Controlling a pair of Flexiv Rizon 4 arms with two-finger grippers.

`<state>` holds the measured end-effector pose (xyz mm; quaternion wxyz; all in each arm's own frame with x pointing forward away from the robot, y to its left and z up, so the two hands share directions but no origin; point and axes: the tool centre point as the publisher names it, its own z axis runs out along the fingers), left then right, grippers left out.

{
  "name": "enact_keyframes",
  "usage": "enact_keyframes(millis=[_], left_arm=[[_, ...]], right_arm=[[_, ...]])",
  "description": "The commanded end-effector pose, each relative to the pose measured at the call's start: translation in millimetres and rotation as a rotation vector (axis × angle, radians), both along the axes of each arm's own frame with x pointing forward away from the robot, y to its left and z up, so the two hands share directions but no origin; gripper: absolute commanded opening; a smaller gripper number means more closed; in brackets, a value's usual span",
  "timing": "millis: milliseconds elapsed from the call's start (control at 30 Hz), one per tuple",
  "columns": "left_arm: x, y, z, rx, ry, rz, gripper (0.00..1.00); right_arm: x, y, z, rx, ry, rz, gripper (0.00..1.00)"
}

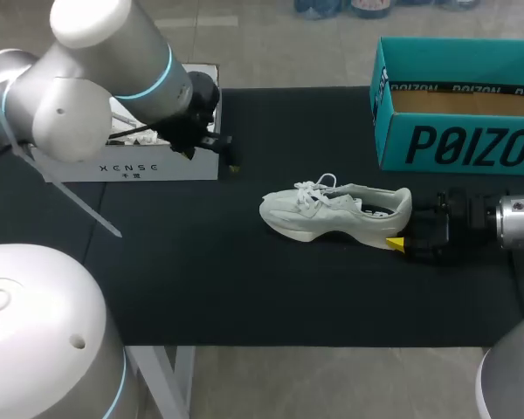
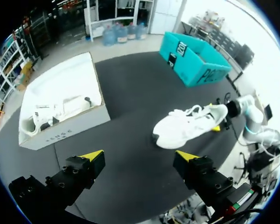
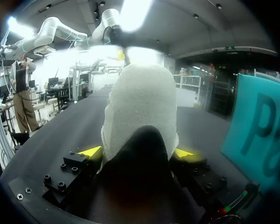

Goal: Take the shoe out of the shoebox, open the shoe tongue, remove and reinsert the insole, then place the shoe into the shoebox

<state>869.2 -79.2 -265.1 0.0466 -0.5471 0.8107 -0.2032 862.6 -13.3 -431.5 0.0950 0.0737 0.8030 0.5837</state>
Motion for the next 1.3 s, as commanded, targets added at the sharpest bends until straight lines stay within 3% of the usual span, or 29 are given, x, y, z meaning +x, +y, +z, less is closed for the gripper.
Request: enact_keyframes(millis=[33,200,700,800,900,1033,1167,1300], left_arm=[[0.8,-30.0,-9.5,-0.126,0.260,0.892,1.00],[-8.0,-60.5,-14.7,0.007,0.378,0.862,1.00],[-8.0,-60.5,-14.7,0.007,0.378,0.862,1.00],[-8.5,-61.9,-23.8,0.065,0.329,0.768,1.00],[-17.8,-67.7,-38.3,0.018,0.254,0.507,1.00],[-29.5,-73.5,-59.8,0.063,0.150,0.214,1.00],[-36.3,-84.7,-62.0,0.101,0.140,0.066,1.00],[-34.0,-106.5,-56.2,0.142,0.167,0.061,1.00]], right_arm=[[-0.3,1.5,-3.1,-0.001,-0.001,-0.003,0.00],[-0.3,1.5,-3.1,-0.001,-0.001,-0.003,0.00],[-0.3,1.5,-3.1,-0.001,-0.001,-0.003,0.00],[-0.3,1.5,-3.1,-0.001,-0.001,-0.003,0.00],[-0.3,1.5,-3.1,-0.001,-0.001,-0.003,0.00],[-0.3,1.5,-3.1,-0.001,-0.001,-0.003,0.00],[-0.3,1.5,-3.1,-0.001,-0.001,-0.003,0.00],[-0.3,1.5,-3.1,-0.001,-0.001,-0.003,0.00]])
